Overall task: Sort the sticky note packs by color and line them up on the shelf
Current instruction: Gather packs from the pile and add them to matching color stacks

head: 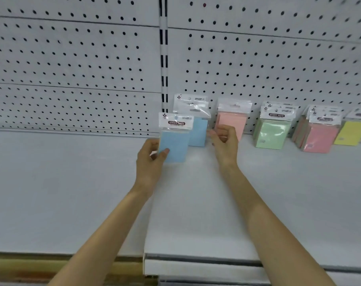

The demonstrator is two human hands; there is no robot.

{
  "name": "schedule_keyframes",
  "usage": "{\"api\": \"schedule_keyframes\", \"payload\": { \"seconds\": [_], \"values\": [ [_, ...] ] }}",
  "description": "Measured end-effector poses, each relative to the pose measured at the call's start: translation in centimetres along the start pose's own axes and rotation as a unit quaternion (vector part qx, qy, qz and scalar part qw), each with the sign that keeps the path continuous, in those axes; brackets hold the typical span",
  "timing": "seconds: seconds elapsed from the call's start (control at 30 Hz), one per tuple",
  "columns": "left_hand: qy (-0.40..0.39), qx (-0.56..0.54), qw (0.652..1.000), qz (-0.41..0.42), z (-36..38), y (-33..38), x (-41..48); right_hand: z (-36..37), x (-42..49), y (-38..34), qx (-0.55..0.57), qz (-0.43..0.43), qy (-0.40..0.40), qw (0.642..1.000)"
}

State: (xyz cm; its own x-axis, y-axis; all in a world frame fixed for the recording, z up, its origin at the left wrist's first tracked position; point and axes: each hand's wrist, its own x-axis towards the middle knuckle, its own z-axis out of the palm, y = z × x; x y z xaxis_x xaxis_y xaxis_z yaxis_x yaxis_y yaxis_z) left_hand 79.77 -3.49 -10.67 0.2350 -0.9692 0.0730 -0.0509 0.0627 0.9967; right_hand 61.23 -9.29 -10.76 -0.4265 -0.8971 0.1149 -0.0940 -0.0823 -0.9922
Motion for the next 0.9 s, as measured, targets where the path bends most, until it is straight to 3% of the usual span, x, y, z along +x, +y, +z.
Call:
{"api": "schedule_keyframes", "payload": {
  "seconds": [0.13, 0.33, 0.7, 0.83, 0.9],
  "values": [
    [-0.032, 0.093, 0.994, 0.051, 1.5, 0.4, 3.1, -2.1, 0.0, 0.1, -0.023, -0.005, -0.025, 0.999],
    [-0.01, 0.228, 0.965, 0.131, 2.9, -0.5, 4.6, -4.1, -0.2, 0.4, -0.089, -0.031, -0.064, 0.993],
    [-0.039, 0.224, 0.966, 0.127, 3.5, -1.1, 5.8, -4.9, 0.0, 0.9, -0.171, -0.07, -0.108, 0.977],
    [-0.023, 0.233, 0.966, 0.105, 3.5, -0.8, 5.4, -6.0, 0.2, 0.5, -0.175, -0.079, -0.12, 0.974],
    [0.001, 0.264, 0.955, 0.136, 3.5, -0.3, 4.8, -7.4, 0.2, 0.0, -0.201, -0.109, -0.138, 0.964]
  ]
}}
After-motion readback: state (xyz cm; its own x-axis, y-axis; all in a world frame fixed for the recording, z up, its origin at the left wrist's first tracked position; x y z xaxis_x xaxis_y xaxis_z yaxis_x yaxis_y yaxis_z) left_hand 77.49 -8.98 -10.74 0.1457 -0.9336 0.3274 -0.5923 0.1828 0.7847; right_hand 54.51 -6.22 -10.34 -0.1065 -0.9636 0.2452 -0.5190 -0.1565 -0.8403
